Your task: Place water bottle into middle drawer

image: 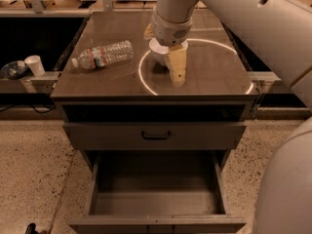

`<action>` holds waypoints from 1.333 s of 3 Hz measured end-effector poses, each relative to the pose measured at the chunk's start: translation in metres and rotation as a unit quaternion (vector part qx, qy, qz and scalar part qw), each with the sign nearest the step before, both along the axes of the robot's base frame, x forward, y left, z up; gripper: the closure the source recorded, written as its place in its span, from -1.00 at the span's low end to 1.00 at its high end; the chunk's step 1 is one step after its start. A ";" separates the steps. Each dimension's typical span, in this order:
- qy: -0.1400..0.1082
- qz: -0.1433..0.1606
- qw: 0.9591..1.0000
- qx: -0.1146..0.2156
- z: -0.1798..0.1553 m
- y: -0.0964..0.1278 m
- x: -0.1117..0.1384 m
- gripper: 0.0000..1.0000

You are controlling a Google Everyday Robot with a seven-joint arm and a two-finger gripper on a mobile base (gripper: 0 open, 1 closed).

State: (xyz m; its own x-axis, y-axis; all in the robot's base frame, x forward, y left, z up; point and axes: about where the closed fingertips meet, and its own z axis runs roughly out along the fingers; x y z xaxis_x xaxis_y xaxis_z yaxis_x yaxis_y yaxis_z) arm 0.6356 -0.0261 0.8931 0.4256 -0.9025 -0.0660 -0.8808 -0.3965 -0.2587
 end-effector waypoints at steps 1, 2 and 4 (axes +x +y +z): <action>0.008 -0.001 1.000 -0.007 -0.001 0.005 0.004 -1.00; 0.026 -0.012 0.999 -0.033 -0.014 0.023 0.030 -1.00; 0.003 -0.021 0.999 -0.028 -0.027 0.094 0.108 -1.00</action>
Offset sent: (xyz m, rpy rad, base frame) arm 0.0729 0.0729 -0.0212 -0.1432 0.1178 -0.0223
